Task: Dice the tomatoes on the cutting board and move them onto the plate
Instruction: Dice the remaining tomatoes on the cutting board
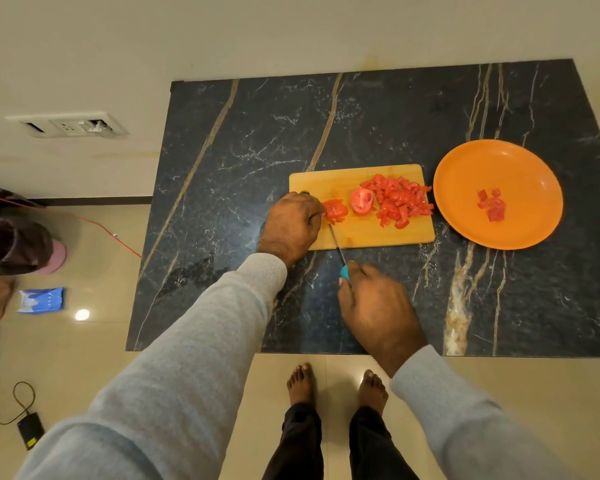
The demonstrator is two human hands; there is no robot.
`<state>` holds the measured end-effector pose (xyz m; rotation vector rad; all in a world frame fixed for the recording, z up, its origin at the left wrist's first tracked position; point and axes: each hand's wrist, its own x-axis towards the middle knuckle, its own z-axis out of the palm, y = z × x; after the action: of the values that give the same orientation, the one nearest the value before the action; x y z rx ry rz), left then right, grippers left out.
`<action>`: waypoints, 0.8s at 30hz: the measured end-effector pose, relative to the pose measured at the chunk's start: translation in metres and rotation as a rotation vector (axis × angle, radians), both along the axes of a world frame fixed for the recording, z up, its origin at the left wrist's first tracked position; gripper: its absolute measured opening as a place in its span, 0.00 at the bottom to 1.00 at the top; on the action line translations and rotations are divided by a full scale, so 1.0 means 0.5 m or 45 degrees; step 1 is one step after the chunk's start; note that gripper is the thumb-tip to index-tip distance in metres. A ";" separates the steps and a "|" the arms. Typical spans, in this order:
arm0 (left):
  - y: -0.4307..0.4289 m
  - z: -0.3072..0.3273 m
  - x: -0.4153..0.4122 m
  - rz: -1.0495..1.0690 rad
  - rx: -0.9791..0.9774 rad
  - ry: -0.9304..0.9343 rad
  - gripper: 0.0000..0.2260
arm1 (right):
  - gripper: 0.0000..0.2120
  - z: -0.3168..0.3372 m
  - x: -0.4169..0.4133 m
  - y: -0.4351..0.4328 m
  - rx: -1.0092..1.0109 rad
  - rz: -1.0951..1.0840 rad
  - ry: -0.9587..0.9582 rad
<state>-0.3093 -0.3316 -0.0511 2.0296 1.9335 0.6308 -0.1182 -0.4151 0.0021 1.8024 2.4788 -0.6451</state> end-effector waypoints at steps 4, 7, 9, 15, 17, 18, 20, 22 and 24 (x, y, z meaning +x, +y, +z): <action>-0.008 0.015 0.001 0.006 -0.018 -0.039 0.11 | 0.21 0.001 0.027 0.004 0.105 -0.167 0.089; -0.007 0.022 0.007 0.034 -0.105 -0.051 0.14 | 0.19 -0.008 0.025 0.018 0.098 -0.183 0.035; 0.000 0.025 0.009 0.045 -0.194 -0.055 0.18 | 0.18 -0.014 0.016 0.032 0.108 -0.186 0.023; 0.021 0.027 0.004 0.050 -0.214 -0.026 0.17 | 0.18 -0.029 -0.024 0.080 0.150 -0.129 0.002; 0.023 0.025 0.004 0.087 -0.212 -0.050 0.16 | 0.17 -0.031 -0.035 0.090 0.178 -0.095 -0.010; 0.026 0.024 0.004 0.104 -0.212 -0.060 0.16 | 0.16 -0.031 -0.040 0.096 0.187 -0.082 -0.005; 0.030 0.024 0.006 0.132 -0.218 -0.083 0.16 | 0.16 -0.031 -0.045 0.108 0.190 -0.071 0.005; 0.035 0.025 0.007 0.145 -0.231 -0.110 0.16 | 0.15 -0.031 -0.043 0.118 0.195 -0.055 0.012; 0.035 0.026 0.007 0.146 -0.241 -0.140 0.16 | 0.15 -0.031 -0.030 0.114 0.221 -0.057 0.045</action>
<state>-0.3059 -0.3142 -0.0381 1.7448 1.9747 0.5499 -0.1332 -0.3582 -0.0134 1.9244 2.5982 -0.4813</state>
